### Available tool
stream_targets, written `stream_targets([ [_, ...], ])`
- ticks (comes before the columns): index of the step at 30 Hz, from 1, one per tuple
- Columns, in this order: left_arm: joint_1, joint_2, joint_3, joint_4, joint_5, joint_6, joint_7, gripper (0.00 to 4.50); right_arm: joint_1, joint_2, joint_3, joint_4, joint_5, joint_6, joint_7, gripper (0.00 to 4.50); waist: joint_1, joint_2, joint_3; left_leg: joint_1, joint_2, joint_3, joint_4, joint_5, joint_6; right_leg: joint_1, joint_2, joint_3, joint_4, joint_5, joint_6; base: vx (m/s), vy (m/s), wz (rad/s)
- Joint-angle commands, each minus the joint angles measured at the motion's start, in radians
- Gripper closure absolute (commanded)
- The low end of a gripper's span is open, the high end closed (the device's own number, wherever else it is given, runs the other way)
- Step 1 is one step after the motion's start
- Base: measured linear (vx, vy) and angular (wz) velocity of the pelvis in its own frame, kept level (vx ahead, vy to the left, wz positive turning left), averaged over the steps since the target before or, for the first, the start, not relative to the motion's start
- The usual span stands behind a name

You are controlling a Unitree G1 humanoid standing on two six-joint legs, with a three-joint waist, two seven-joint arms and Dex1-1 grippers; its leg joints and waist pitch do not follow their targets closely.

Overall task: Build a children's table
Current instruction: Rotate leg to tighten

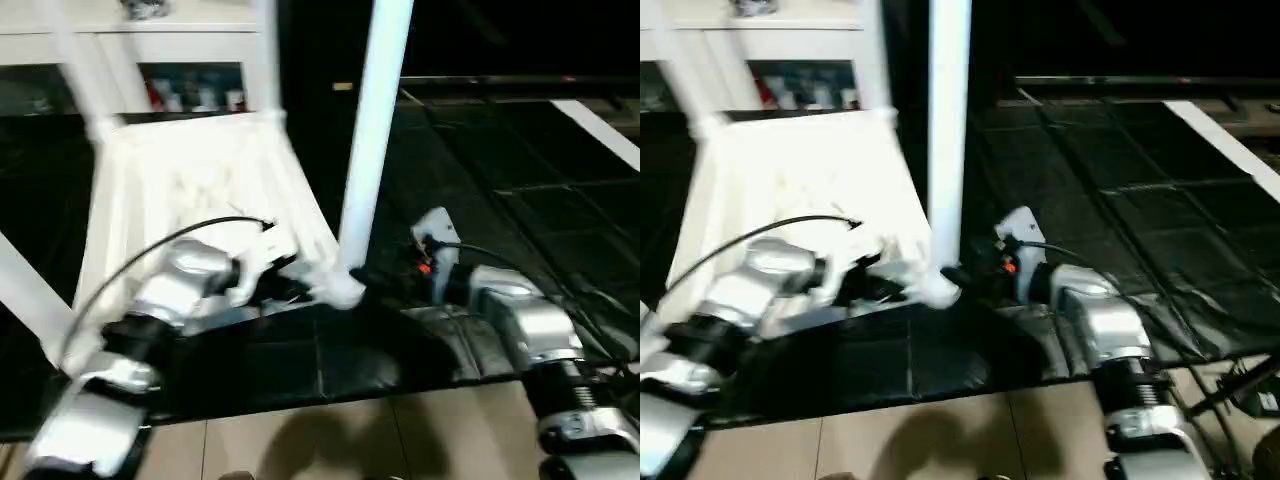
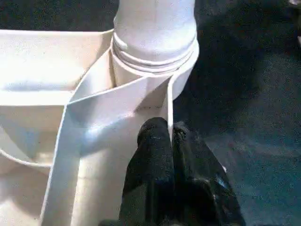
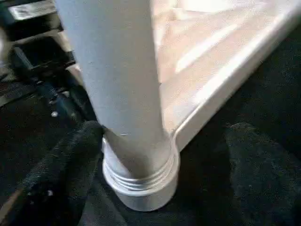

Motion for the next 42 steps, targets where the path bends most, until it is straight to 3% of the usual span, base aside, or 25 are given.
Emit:
stream_targets([
  [1, -0.017, -0.016, -0.040, -0.027, -0.013, -0.040, -0.078, 4.50, -0.001, -0.025, 0.009, -0.020, 0.006, -0.013, 0.043, 0.05, -0.003, 0.005, -0.076, 0.008, 0.025, 0.005, -0.062, -0.123, 0.070, 0.067, -0.061, 0.052, -0.054, -0.171, -0.222, 0.000, 0.000, 0.00],
  [5, -0.019, 0.001, -0.077, -0.020, -0.013, -0.090, -0.169, 4.50, -0.027, -0.090, 0.060, -0.004, 0.018, -0.005, 0.205, 0.05, 0.007, 0.000, -0.076, 0.005, 0.024, 0.005, -0.060, -0.150, 0.064, 0.071, -0.063, 0.051, -0.057, -0.216, -0.214, 0.000, 0.000, 0.00],
  [8, -0.011, 0.007, -0.104, -0.030, -0.006, -0.116, -0.213, 4.50, -0.052, -0.108, 0.099, 0.034, 0.007, -0.029, 0.291, 0.05, 0.014, 0.000, -0.074, 0.009, 0.027, 0.006, -0.061, -0.161, 0.062, 0.064, -0.065, 0.052, -0.061, -0.248, -0.209, 0.000, 0.000, 0.00],
  [9, -0.007, 0.010, -0.108, -0.034, -0.006, -0.121, -0.224, 4.50, -0.057, -0.109, 0.106, 0.042, 0.005, -0.032, 0.309, 0.31, 0.015, -0.004, -0.073, 0.009, 0.027, 0.005, -0.062, -0.164, 0.059, 0.065, -0.067, 0.052, -0.061, -0.263, -0.206, 0.000, 0.000, 0.00],
  [14, 0.001, 0.019, -0.116, -0.048, -0.013, -0.134, -0.246, 4.50, -0.067, -0.107, 0.128, 0.053, 0.015, -0.040, 0.380, 0.50, 0.018, -0.010, -0.074, 0.005, 0.029, 0.003, -0.063, -0.148, 0.060, 0.067, -0.067, 0.051, -0.057, -0.257, -0.204, 0.000, 0.000, 0.00],
  [19, 0.008, 0.030, -0.130, -0.063, -0.003, -0.157, -0.261, 4.50, -0.077, -0.094, 0.161, 0.072, 0.021, -0.041, 0.430, 1.01, 0.017, -0.014, -0.075, 0.002, 0.028, 0.003, -0.062, -0.136, 0.063, 0.067, -0.069, 0.050, -0.057, -0.268, -0.193, 0.000, 0.000, 0.00],
  [29, 0.016, 0.033, -0.142, -0.080, -0.005, -0.162, -0.269, 4.50, -0.096, -0.073, 0.171, 0.121, 0.018, -0.044, 0.463, 1.78, 0.019, -0.014, -0.075, 0.002, 0.028, 0.004, -0.062, -0.128, 0.060, 0.066, -0.069, 0.050, -0.054, -0.254, -0.198, 0.000, 0.000, 0.00],
  [31, 0.015, 0.033, -0.144, -0.077, -0.003, -0.166, -0.269, 4.50, -0.100, -0.068, 0.170, 0.132, 0.017, -0.046, 0.469, 2.12, 0.019, -0.013, -0.075, 0.003, 0.028, 0.004, -0.062, -0.131, 0.058, 0.066, -0.069, 0.051, -0.055, -0.259, -0.198, 0.000, 0.000, 0.00],
  [38, 0.013, 0.031, -0.146, -0.075, -0.003, -0.167, -0.264, 4.50, -0.102, -0.062, 0.166, 0.140, 0.022, -0.049, 0.472, 2.38, 0.016, -0.013, -0.074, 0.002, 0.028, 0.003, -0.063, -0.143, 0.051, 0.066, -0.069, 0.050, -0.058, -0.284, -0.187, 0.000, 0.000, 0.00],
  [42, 0.009, 0.003, -0.119, -0.060, -0.004, -0.120, -0.181, 4.50, -0.065, -0.043, 0.142, 0.087, 0.045, -0.023, 0.426, 2.42, 0.016, -0.011, -0.075, 0.004, 0.028, 0.003, -0.062, -0.140, 0.053, 0.065, -0.067, 0.051, -0.057, -0.266, -0.195, 0.000, 0.000, 0.00],
])
